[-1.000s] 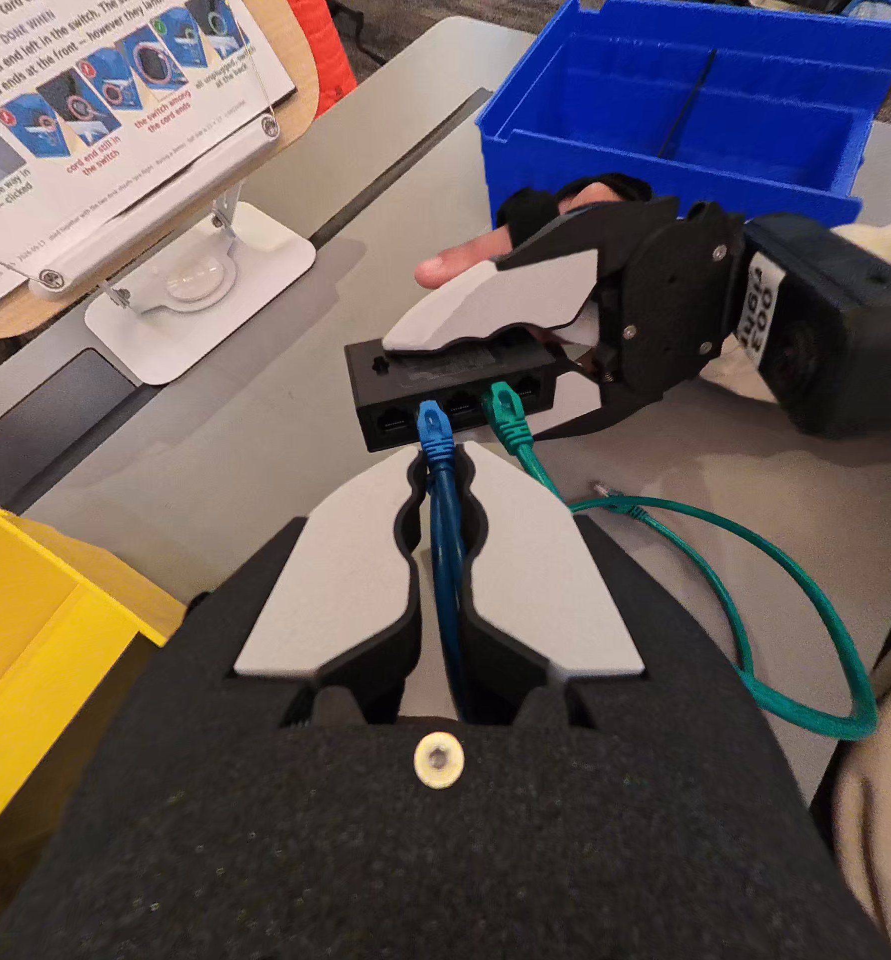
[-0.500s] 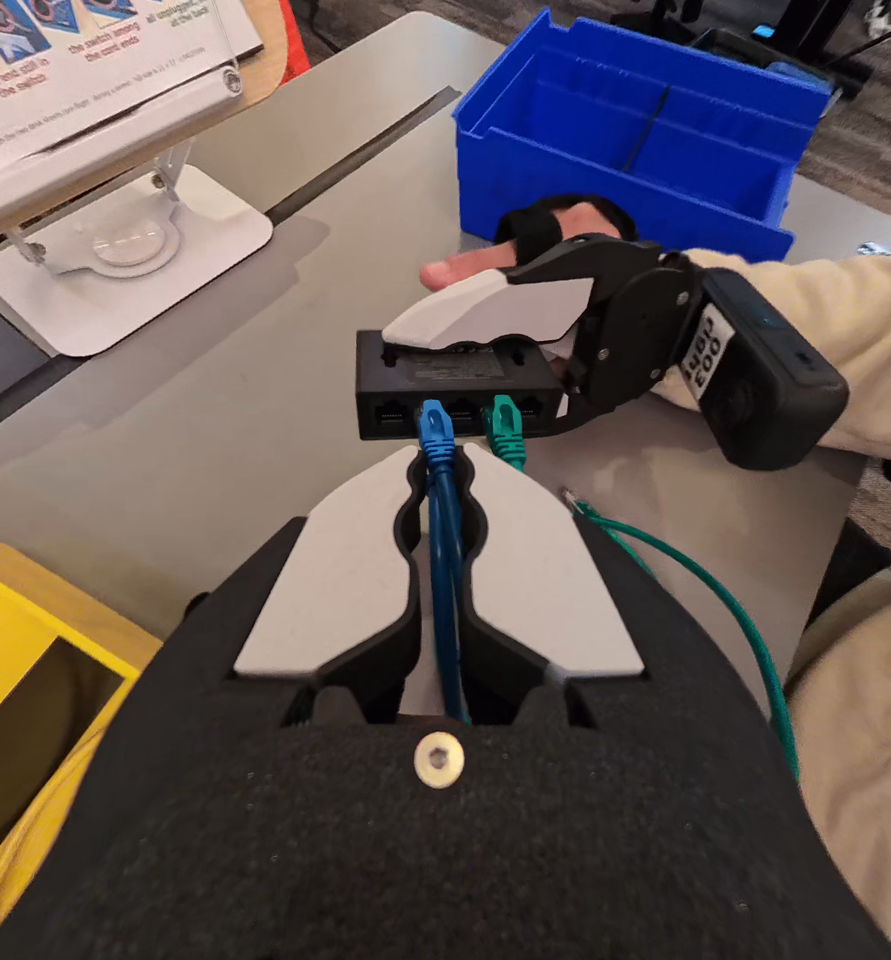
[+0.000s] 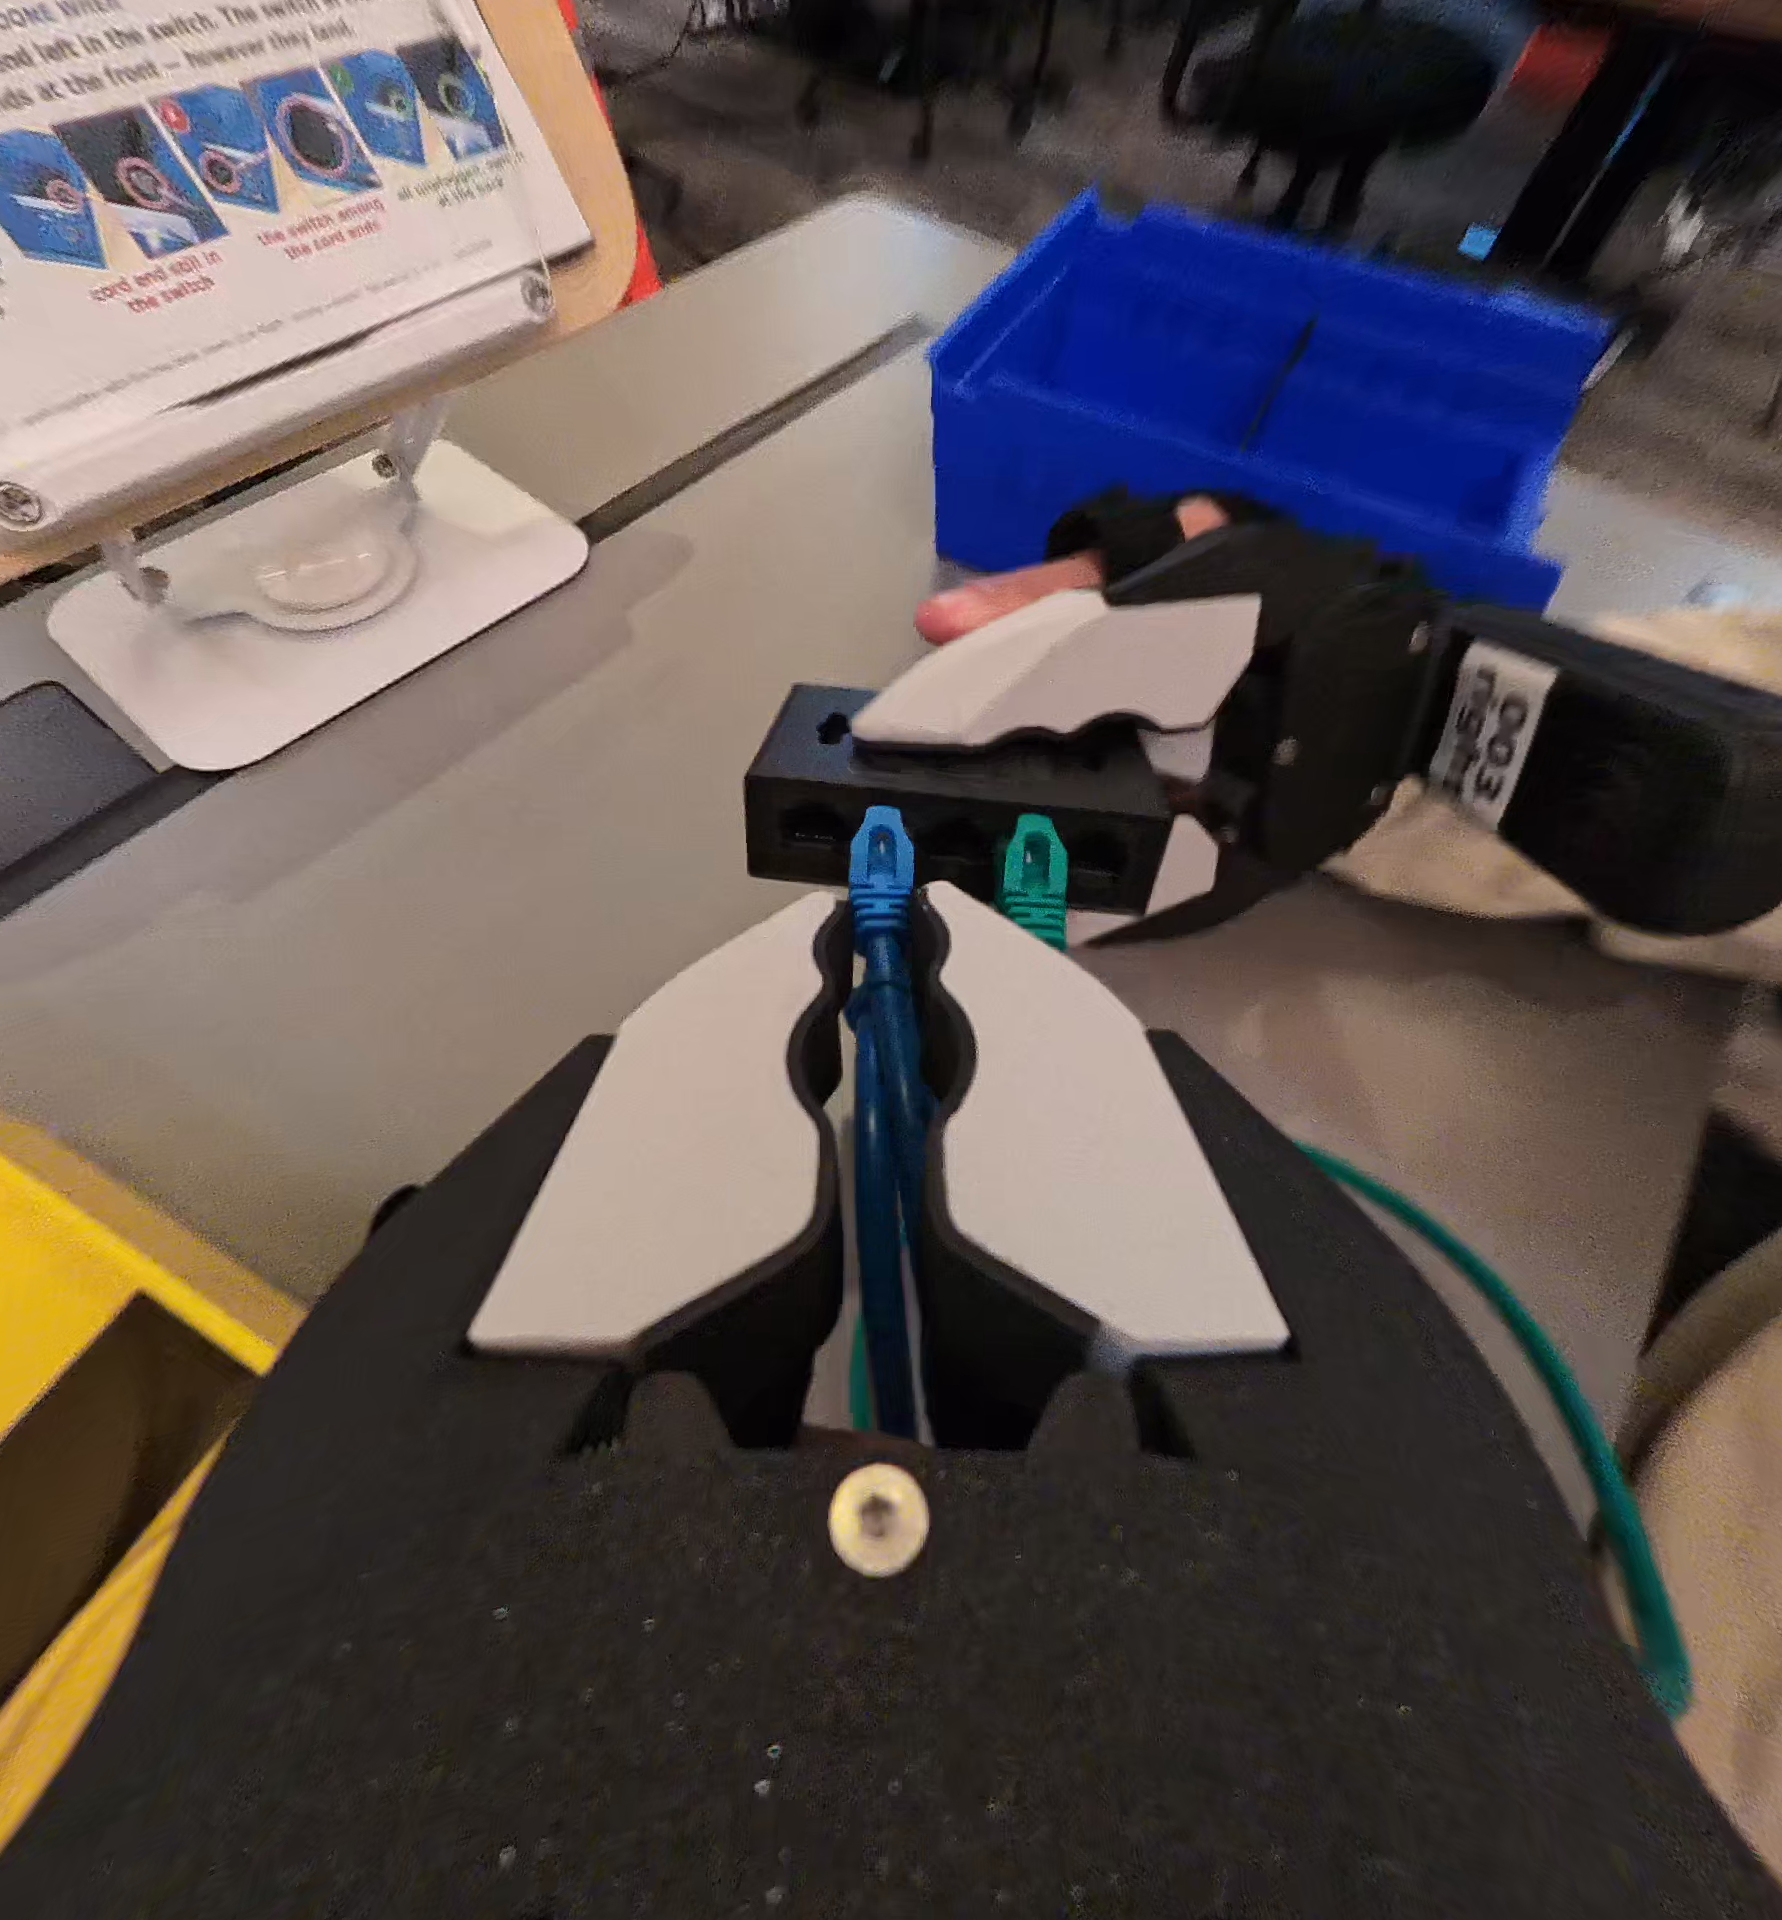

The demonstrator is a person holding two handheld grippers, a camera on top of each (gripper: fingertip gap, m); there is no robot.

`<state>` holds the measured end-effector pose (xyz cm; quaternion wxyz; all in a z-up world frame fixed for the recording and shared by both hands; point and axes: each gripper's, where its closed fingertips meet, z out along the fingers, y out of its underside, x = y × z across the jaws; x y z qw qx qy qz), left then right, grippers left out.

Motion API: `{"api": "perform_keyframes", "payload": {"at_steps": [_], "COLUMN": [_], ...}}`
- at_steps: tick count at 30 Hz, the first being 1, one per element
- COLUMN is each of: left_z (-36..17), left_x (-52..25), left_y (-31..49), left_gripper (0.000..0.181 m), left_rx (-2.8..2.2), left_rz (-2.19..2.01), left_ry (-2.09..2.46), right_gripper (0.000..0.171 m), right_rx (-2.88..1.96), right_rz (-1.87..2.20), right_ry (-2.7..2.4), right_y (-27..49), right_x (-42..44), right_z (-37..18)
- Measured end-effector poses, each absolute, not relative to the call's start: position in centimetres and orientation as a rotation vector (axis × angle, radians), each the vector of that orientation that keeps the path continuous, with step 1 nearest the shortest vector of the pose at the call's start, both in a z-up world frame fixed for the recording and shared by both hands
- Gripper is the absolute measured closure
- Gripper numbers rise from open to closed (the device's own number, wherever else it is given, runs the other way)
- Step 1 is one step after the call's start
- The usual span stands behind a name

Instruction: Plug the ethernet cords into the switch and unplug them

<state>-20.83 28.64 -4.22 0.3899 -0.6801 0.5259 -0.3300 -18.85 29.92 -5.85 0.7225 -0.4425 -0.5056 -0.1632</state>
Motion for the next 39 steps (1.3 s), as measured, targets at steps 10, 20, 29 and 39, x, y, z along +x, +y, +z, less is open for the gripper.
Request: {"api": "perform_keyframes", "payload": {"at_steps": [10, 20, 29, 39], "left_z": [-4.1, -5.1, -4.3, 3.5], "left_x": [-21.7, -21.9, -23.4, -30.0], "left_y": [28.8, 28.9, 28.1, 35.2], "left_gripper": [0.172, 0.171, 0.171, 0.172], "left_rx": [-1.776, -1.806, -1.778, -1.711], "left_rz": [-0.798, -0.959, -1.105, -1.256], "left_ry": [1.388, 1.362, 1.452, 0.838], "right_gripper": [0.127, 0.137, 0.137, 0.137], "right_rx": [-1.220, -1.096, -1.108, -1.091], "right_rz": [-0.220, -0.306, 0.071, 0.326], "right_ry": [-1.199, -1.229, -1.076, -0.996], "right_y": [30.8, 30.0, 28.9, 28.1], "right_x": [-18.5, -18.9, -19.5, -18.2], "right_z": [-7.3, -6.9, -6.8, -6.4]}}
